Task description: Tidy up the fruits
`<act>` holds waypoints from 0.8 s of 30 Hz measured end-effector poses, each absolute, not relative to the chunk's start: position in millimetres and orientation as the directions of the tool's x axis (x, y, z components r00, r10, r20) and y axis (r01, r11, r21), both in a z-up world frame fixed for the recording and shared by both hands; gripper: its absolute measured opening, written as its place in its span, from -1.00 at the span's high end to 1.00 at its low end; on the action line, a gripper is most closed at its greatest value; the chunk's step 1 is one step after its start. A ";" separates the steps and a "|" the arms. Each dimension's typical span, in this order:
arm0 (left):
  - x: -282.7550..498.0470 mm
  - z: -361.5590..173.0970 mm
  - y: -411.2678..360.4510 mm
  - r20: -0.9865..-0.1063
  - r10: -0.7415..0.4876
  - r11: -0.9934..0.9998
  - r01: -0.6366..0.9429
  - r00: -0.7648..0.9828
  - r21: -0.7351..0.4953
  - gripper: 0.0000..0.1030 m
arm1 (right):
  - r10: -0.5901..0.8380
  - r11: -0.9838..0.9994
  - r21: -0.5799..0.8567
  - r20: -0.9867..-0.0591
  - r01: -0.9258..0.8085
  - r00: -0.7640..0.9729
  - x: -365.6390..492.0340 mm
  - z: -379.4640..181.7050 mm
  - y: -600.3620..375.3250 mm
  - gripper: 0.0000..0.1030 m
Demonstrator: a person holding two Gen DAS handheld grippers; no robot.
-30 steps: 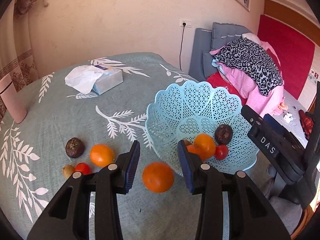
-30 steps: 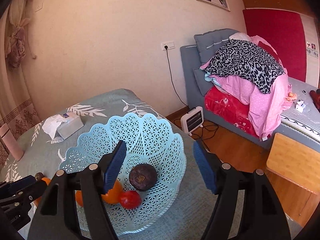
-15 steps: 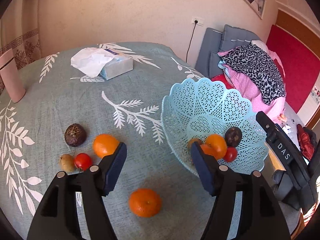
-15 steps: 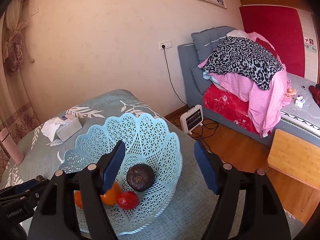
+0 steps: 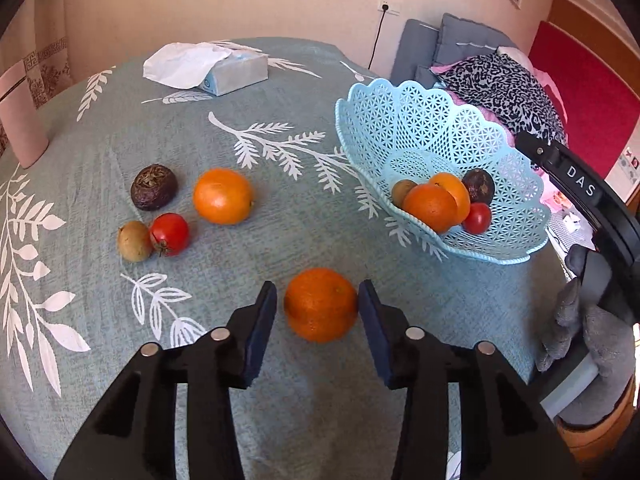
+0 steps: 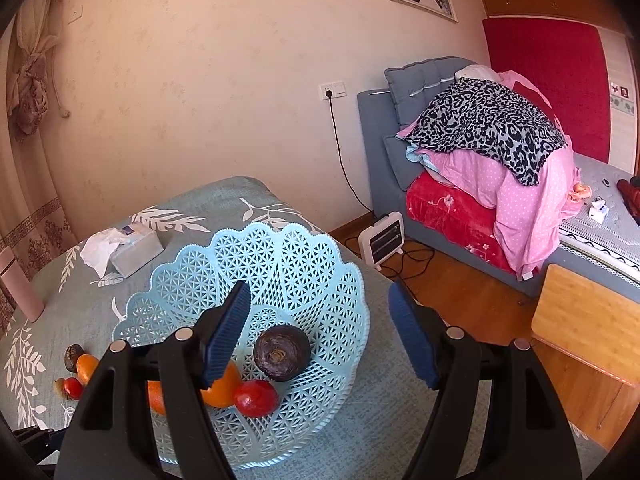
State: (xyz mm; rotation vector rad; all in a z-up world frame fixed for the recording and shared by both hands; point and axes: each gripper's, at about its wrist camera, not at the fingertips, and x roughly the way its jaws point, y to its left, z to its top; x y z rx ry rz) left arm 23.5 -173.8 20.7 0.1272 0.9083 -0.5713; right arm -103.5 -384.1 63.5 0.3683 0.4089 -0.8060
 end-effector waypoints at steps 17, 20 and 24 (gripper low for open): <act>44.5 79.3 -230.8 -0.663 -0.508 0.807 0.574 0.550 -0.142 0.25 | -0.610 0.627 0.194 -0.479 0.754 0.631 -109.0 65.1 -388.4 -0.42; 51.7 80.0 -241.8 -0.654 -0.533 0.797 0.579 0.536 -0.175 0.21 | -0.610 0.626 0.199 -0.477 0.754 0.633 -109.5 65.4 -388.9 -0.42; 52.6 87.9 -232.7 -0.619 -0.540 0.807 0.560 0.570 -0.189 -0.41 | -0.609 0.627 0.200 -0.478 0.753 0.633 -109.9 65.4 -389.2 -0.42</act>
